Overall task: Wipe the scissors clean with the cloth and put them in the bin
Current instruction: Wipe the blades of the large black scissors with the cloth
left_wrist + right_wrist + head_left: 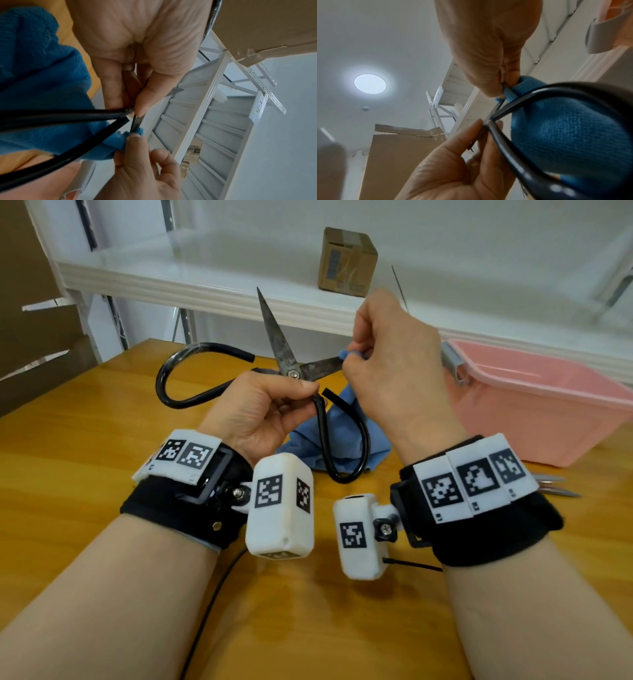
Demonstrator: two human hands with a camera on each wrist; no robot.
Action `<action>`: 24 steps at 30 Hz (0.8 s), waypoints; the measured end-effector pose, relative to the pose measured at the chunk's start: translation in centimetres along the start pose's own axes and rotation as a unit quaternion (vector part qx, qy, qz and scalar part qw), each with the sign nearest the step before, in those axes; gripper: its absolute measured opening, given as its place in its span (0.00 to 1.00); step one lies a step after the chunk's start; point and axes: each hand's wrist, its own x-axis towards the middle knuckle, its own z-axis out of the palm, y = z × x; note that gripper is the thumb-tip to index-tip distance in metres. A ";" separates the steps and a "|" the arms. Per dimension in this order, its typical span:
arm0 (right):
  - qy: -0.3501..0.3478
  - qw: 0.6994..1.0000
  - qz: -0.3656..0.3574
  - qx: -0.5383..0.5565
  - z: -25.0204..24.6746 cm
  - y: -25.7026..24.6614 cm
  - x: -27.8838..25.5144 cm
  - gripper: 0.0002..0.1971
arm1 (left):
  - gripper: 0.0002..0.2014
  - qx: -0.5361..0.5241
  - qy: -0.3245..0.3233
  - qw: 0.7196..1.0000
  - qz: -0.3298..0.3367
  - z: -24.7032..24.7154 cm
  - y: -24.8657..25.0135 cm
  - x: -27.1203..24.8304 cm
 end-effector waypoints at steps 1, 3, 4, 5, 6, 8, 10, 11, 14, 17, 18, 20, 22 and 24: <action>-0.005 1.000 -0.006 0.003 0.0 -0.3 0.0 0.09 | 0.08 -0.001 0.000 1.000 -0.001 0.0 0.0 0.0; -0.027 0.999 -0.018 0.009 0.3 -0.9 -0.2 0.11 | 0.07 -0.002 0.001 1.000 -0.004 -0.2 0.2 0.0; -0.033 0.999 -0.018 0.008 0.4 -1.0 -0.2 0.11 | 0.06 -0.001 0.002 1.000 -0.005 -0.2 0.3 0.0; -0.029 1.000 -0.012 0.003 0.4 -0.9 -0.2 0.11 | 0.05 0.001 0.003 1.000 -0.007 -0.2 0.3 0.0; -0.016 1.000 -0.002 -0.004 0.3 -0.5 0.0 0.11 | 0.05 0.003 0.004 1.000 -0.008 -0.2 0.3 0.0; 0.009 1.000 0.014 -0.019 0.0 0.2 0.1 0.12 | 0.07 0.009 0.002 1.000 -0.009 -0.1 0.1 -0.1; 0.004 0.999 0.007 -0.035 -0.1 0.1 0.1 0.12 | 0.09 0.014 0.000 1.000 -0.011 -0.1 0.1 -0.2; -0.008 0.999 -0.001 -0.036 -0.1 -0.1 0.1 0.11 | 0.09 0.014 0.000 1.000 -0.012 -0.1 0.2 -0.2; -0.032 0.999 -0.011 -0.035 0.2 -0.4 0.0 0.11 | 0.09 0.015 0.005 1.000 -0.008 -0.3 0.3 -0.2; -0.005 0.999 0.019 -0.041 0.0 0.5 0.4 0.12 | 0.03 0.030 0.006 1.000 -0.008 -0.1 0.1 -0.2; 0.000 0.999 0.023 -0.043 -0.2 0.7 0.4 0.12 | 0.02 0.032 0.006 0.999 -0.009 0.0 0.0 -0.2; -0.005 0.999 0.013 -0.048 -0.3 0.4 0.3 0.12 | 0.02 0.032 0.007 0.999 -0.009 0.0 0.1 -0.2; -0.027 0.999 -0.013 -0.043 -0.1 -0.4 0.1 0.11 | 0.04 0.028 0.010 1.000 -0.008 -0.1 0.3 -0.3; -0.040 0.998 -0.023 -0.035 0.2 -0.7 0.0 0.11 | 0.05 0.028 0.014 0.999 -0.008 -0.2 0.3 -0.3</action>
